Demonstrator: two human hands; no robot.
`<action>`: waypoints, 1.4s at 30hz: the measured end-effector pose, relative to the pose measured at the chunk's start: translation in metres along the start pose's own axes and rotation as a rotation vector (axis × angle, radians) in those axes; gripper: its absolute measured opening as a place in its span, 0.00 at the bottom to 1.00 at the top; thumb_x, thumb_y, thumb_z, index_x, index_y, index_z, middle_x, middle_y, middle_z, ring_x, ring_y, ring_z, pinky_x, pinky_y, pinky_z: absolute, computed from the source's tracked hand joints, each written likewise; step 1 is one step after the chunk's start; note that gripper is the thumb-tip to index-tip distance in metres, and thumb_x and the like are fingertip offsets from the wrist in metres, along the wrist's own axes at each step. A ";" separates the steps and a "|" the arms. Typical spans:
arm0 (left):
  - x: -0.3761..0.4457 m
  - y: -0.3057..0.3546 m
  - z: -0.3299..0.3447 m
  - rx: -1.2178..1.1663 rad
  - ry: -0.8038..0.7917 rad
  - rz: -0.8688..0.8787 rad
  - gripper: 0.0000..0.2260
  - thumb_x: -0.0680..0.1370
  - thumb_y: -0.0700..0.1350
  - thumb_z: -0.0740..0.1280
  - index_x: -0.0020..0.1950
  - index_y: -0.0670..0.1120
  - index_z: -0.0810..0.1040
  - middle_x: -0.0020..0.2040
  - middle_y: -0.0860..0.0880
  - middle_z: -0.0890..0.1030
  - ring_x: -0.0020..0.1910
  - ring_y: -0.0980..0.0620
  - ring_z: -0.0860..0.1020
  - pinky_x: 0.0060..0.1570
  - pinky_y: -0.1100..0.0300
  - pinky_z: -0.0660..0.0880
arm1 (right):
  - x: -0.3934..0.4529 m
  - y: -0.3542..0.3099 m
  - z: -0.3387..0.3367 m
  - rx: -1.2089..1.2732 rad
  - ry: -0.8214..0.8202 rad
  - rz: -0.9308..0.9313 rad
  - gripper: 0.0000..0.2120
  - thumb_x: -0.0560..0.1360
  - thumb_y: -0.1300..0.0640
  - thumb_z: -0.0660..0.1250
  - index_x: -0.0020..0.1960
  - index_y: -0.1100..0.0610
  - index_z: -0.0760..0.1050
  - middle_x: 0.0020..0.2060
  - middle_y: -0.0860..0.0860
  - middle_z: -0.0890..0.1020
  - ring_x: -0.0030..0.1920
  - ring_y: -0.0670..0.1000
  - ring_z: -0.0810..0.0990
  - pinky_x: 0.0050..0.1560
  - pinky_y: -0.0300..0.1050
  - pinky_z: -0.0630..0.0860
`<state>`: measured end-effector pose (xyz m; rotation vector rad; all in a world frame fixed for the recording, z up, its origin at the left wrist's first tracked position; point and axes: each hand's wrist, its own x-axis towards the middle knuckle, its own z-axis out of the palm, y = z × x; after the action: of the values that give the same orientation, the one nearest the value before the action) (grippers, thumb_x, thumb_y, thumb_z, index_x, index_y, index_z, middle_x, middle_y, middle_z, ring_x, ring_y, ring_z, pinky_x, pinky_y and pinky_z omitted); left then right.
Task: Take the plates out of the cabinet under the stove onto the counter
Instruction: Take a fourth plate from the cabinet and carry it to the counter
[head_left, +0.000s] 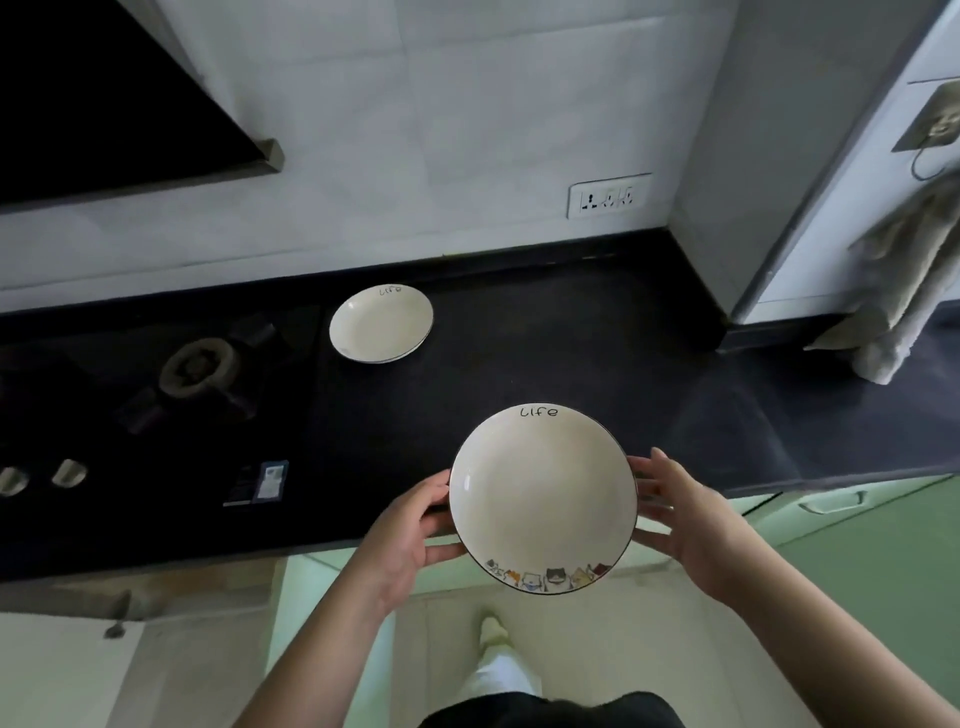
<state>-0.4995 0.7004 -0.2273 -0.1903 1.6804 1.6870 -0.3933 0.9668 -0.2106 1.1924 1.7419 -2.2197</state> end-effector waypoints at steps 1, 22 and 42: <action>0.010 0.004 -0.002 -0.031 -0.003 -0.007 0.14 0.79 0.50 0.61 0.56 0.56 0.85 0.55 0.51 0.85 0.54 0.49 0.83 0.45 0.50 0.82 | 0.009 -0.005 0.004 -0.017 0.016 -0.003 0.16 0.80 0.44 0.59 0.53 0.52 0.82 0.46 0.54 0.86 0.49 0.55 0.84 0.45 0.50 0.80; 0.210 0.081 0.037 -0.031 0.046 -0.192 0.22 0.80 0.49 0.60 0.74 0.47 0.70 0.72 0.45 0.71 0.66 0.44 0.74 0.47 0.47 0.79 | 0.187 -0.078 -0.006 -0.111 0.069 0.118 0.13 0.82 0.46 0.56 0.49 0.48 0.77 0.41 0.45 0.86 0.47 0.48 0.85 0.43 0.45 0.79; 0.309 0.118 0.083 -0.190 0.218 -0.219 0.09 0.82 0.47 0.60 0.56 0.50 0.78 0.54 0.51 0.78 0.51 0.52 0.77 0.42 0.45 0.80 | 0.318 -0.131 -0.033 -0.045 -0.011 0.169 0.21 0.83 0.45 0.53 0.67 0.56 0.73 0.59 0.54 0.80 0.58 0.55 0.80 0.57 0.52 0.77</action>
<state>-0.7581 0.9104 -0.3000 -0.6456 1.5845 1.7051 -0.6627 1.1633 -0.3014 1.2646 1.6121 -2.0763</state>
